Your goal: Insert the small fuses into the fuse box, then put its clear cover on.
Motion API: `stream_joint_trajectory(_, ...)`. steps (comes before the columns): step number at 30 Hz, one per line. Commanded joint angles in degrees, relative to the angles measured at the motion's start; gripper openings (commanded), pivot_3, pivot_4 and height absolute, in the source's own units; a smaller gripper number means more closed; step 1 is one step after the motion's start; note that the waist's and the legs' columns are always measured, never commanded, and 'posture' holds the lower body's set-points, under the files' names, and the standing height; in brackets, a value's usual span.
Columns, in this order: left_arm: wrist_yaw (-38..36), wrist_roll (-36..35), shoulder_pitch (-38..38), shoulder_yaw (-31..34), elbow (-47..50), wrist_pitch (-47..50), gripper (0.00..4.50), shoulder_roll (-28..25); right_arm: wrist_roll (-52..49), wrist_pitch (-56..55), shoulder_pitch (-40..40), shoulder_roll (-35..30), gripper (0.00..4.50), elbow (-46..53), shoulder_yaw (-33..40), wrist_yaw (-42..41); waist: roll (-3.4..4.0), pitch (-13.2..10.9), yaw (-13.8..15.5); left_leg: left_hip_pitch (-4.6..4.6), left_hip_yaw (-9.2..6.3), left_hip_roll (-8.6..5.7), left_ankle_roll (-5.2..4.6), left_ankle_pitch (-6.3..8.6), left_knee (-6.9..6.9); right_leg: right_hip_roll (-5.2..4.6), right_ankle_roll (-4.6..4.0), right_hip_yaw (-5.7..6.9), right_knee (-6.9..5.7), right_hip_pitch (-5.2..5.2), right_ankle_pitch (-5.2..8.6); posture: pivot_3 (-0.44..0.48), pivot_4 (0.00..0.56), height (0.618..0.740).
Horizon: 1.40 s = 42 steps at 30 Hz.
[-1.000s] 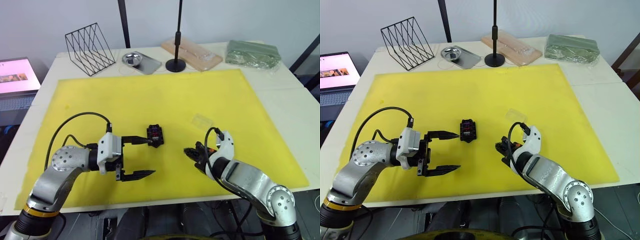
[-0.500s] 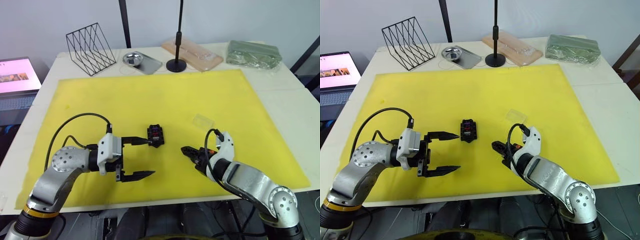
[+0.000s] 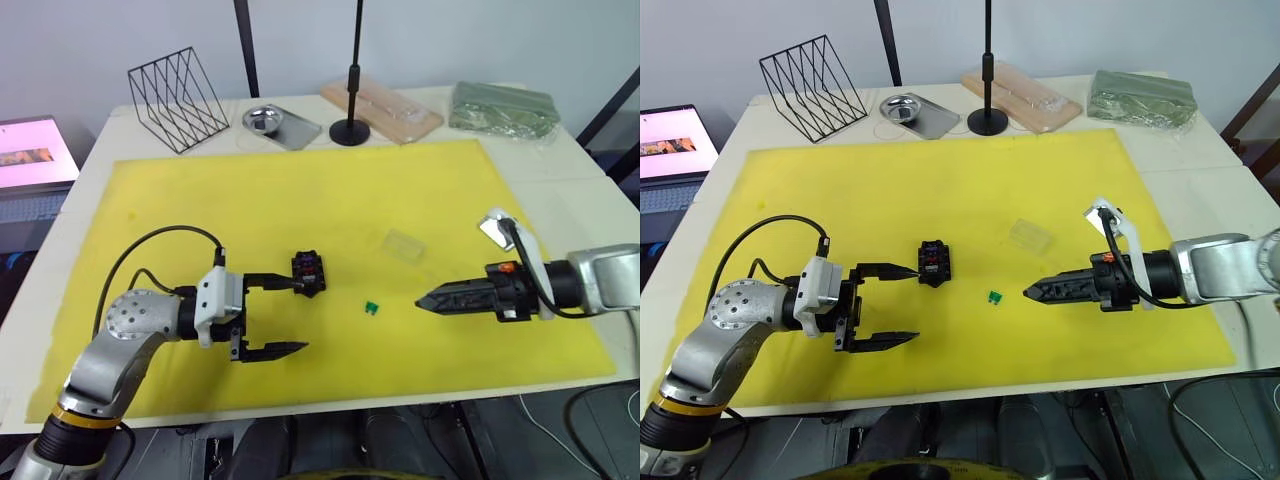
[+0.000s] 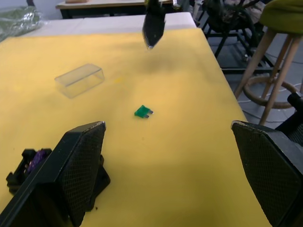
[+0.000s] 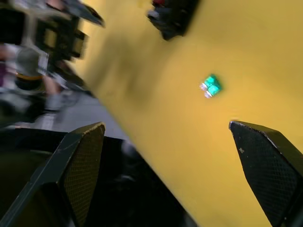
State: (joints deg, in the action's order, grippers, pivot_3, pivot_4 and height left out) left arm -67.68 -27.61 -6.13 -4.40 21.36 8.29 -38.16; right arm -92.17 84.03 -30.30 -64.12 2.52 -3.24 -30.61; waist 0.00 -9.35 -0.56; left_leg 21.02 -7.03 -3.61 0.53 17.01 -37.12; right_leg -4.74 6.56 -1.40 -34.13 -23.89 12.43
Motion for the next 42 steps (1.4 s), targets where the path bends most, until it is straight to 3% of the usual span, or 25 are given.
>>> stream_joint_trajectory(1, -0.1, 0.3, -0.9, -0.6, 0.5, -1.4, 4.50, 0.6, 9.0, 0.1, -3.1, 3.2, 4.49, -1.2, -3.5, -7.2, 0.01, 0.0, 0.0, 0.15, 0.02, 0.00, 0.01, -0.01, -0.04, 0.00, 0.00, -0.02, -0.06, -0.17, -0.03, 0.000, 0.150, 0.740)
stream_joint_trajectory(2, -0.1, 0.3, -1.1, -0.7, 0.5, -1.4, 4.50, 0.6, 11.3, -0.1, -3.2, 4.3, 4.49, -1.4, -4.4, -8.6, 0.01, 0.0, 0.0, 0.31, 0.04, 0.00, 0.02, -0.01, -0.10, -0.01, -0.01, -0.03, -0.10, -0.36, -0.06, 0.000, 0.150, 0.740)
stream_joint_trajectory(5, 0.0, 0.4, -1.3, -0.7, 0.5, -1.2, 4.50, 0.6, 16.4, -0.3, -3.7, 6.7, 3.92, -2.4, -5.5, -12.1, 0.01, 0.0, 0.3, 0.38, 0.07, -0.01, 0.04, -0.03, -0.12, -0.04, -0.03, -0.05, -0.12, -0.47, -0.10, 0.000, 0.150, 0.740)
stream_joint_trajectory(7, 0.0, 0.4, -1.2, -0.6, 0.6, -1.0, 4.50, 0.5, 18.3, 0.3, -4.4, 8.4, 3.28, -4.0, -5.1, -13.1, 0.01, 0.0, 0.3, 0.38, 0.08, -0.01, 0.05, -0.02, -0.13, -0.04, -0.04, -0.05, -0.12, -0.47, -0.11, 0.000, 0.150, 0.740)
stream_joint_trajectory(14, 0.3, 0.6, -1.2, -1.1, 0.7, -0.9, 4.50, 0.6, 23.5, 2.7, -5.9, 13.5, 3.28, -8.0, -3.7, -15.3, 0.00, 0.0, 0.6, 0.36, 0.12, 0.00, 0.06, -0.03, -0.11, -0.02, -0.07, -0.08, -0.11, -0.48, -0.13, 0.000, 0.150, 0.740)
stream_joint_trajectory(18, 0.2, 0.6, -1.6, -1.4, 0.6, -0.9, 4.50, 0.8, 27.8, 1.9, -6.5, 15.4, 2.52, -9.3, -4.3, -16.4, 0.01, 0.0, 0.9, 0.35, 0.13, 0.00, 0.06, -0.03, -0.11, -0.01, -0.07, -0.09, -0.12, -0.48, -0.14, 0.000, 0.150, 0.740)
stream_joint_trajectory(42, 0.3, 0.2, -0.9, -1.1, 1.7, -0.2, 4.50, 0.3, 38.8, 3.7, -7.8, 23.5, 2.52, -13.3, -2.7, -18.8, 0.01, 0.0, 0.9, 0.32, 0.12, 0.02, 0.09, -0.05, -0.11, 0.04, -0.11, -0.09, -0.15, -0.49, -0.16, 0.000, 0.150, 0.740)
